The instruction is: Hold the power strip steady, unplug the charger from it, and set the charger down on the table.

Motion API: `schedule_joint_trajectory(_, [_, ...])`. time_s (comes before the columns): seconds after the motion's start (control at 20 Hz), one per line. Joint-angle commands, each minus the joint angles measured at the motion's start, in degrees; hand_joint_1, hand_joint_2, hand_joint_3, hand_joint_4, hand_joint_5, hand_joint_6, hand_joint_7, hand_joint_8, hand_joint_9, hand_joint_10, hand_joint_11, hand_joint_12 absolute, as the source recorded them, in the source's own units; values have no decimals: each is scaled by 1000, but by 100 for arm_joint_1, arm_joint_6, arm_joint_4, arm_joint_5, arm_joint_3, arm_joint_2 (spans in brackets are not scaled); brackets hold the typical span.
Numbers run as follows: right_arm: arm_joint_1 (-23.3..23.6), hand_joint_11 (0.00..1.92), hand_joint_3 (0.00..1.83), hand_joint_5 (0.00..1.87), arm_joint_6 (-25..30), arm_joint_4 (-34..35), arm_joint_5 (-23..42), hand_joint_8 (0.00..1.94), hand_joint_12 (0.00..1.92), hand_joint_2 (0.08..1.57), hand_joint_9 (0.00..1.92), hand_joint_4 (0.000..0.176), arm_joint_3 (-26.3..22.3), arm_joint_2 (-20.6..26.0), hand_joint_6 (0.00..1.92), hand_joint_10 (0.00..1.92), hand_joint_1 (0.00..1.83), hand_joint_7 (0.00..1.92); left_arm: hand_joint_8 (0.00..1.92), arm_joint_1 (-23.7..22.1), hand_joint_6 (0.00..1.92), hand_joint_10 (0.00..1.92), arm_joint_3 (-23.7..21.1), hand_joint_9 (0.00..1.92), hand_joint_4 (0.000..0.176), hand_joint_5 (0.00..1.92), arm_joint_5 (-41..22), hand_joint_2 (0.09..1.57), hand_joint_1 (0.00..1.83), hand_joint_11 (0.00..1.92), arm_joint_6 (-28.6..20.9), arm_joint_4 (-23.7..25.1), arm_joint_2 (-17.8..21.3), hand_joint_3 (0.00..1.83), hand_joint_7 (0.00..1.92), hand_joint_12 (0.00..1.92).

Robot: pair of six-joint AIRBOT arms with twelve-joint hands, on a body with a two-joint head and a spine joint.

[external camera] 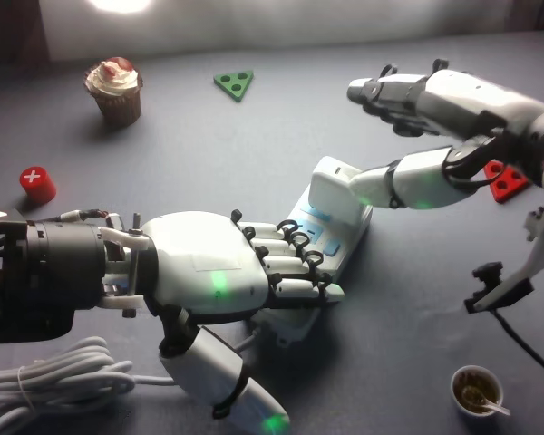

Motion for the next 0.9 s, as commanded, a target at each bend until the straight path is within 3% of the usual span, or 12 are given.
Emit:
schedule_joint_trajectory(0.0, [8, 297, 0, 244, 56, -226, 352, 7, 162, 1069, 281, 0, 33, 42, 5, 7, 1061, 276, 4, 14, 3, 3, 9, 50, 0, 57, -250, 927, 0, 29, -39, -71, -85, 0, 63, 36])
schedule_joint_trajectory(0.85, [-87, 283, 1, 247, 112, 369, 308, 2, 221, 1080, 288, 0, 514, -579, 4, 3, 1047, 270, 3, 68, 3, 4, 18, 60, 0, 68, -299, 930, 0, 40, -75, 12, -96, 1, 75, 35])
